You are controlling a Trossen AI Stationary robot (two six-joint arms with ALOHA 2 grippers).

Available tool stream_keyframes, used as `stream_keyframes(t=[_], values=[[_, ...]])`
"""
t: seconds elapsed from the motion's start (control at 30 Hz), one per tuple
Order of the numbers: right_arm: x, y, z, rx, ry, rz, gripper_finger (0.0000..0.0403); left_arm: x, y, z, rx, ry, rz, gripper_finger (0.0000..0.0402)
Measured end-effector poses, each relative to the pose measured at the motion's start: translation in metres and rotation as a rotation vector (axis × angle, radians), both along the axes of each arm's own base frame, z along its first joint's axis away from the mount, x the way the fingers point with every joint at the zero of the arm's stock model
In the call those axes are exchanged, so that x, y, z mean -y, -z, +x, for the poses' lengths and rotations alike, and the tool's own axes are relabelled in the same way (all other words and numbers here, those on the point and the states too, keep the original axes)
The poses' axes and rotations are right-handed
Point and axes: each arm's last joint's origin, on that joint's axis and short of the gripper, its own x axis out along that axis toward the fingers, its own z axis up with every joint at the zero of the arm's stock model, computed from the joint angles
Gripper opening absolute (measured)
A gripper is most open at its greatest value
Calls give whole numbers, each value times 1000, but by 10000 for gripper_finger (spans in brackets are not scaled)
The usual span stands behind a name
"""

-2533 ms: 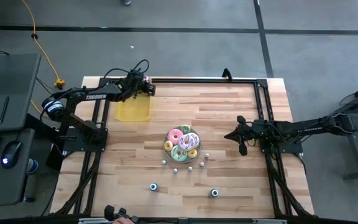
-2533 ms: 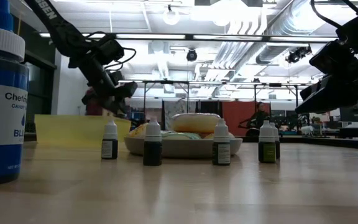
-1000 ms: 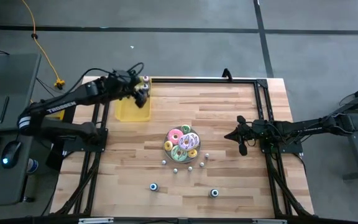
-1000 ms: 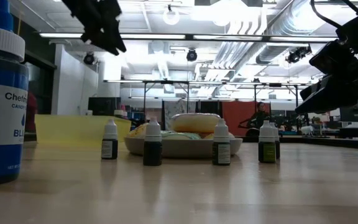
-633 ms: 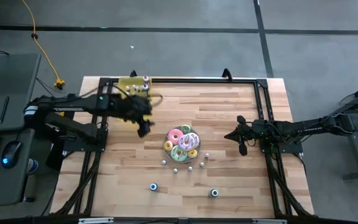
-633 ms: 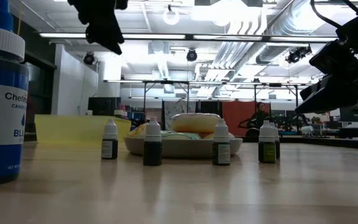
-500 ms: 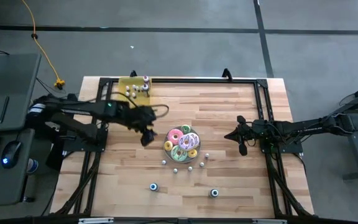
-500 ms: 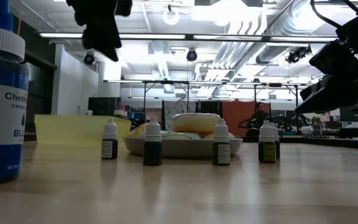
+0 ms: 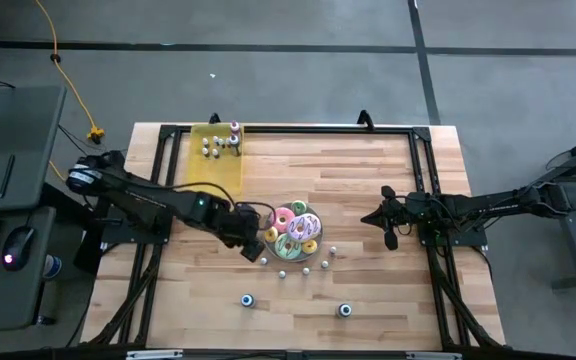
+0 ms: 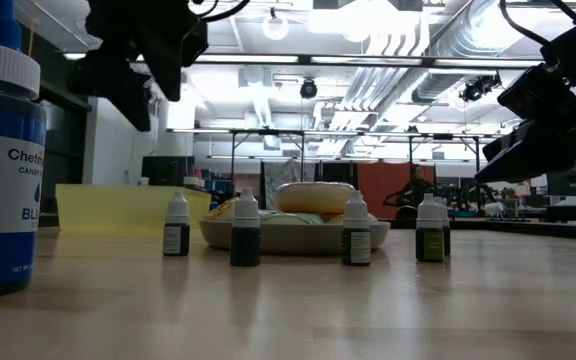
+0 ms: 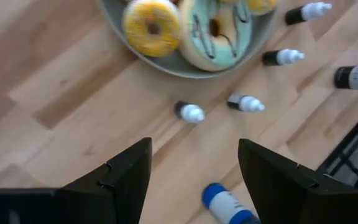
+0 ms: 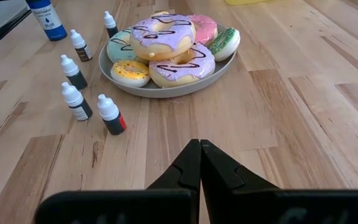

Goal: Pick & Place food coloring
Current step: Put the small food coloring bottle into the yellow bin

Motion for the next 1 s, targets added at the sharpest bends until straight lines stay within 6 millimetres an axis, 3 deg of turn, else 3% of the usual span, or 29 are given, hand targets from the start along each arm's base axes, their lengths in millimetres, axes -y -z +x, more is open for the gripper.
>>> stream_keyframes(t=[0.23,0.47,0.67,1.0], values=[[0,0,0,1,0,0,0,17,19,18,-36,-2,-23,234],[0,0,0,1,0,0,0,27,25,46,-78,43,0,234],[0,0,0,2,0,0,0,30,33,55,-199,76,50,234],[0,0,0,1,0,0,0,34,52,68,-242,115,81,234]])
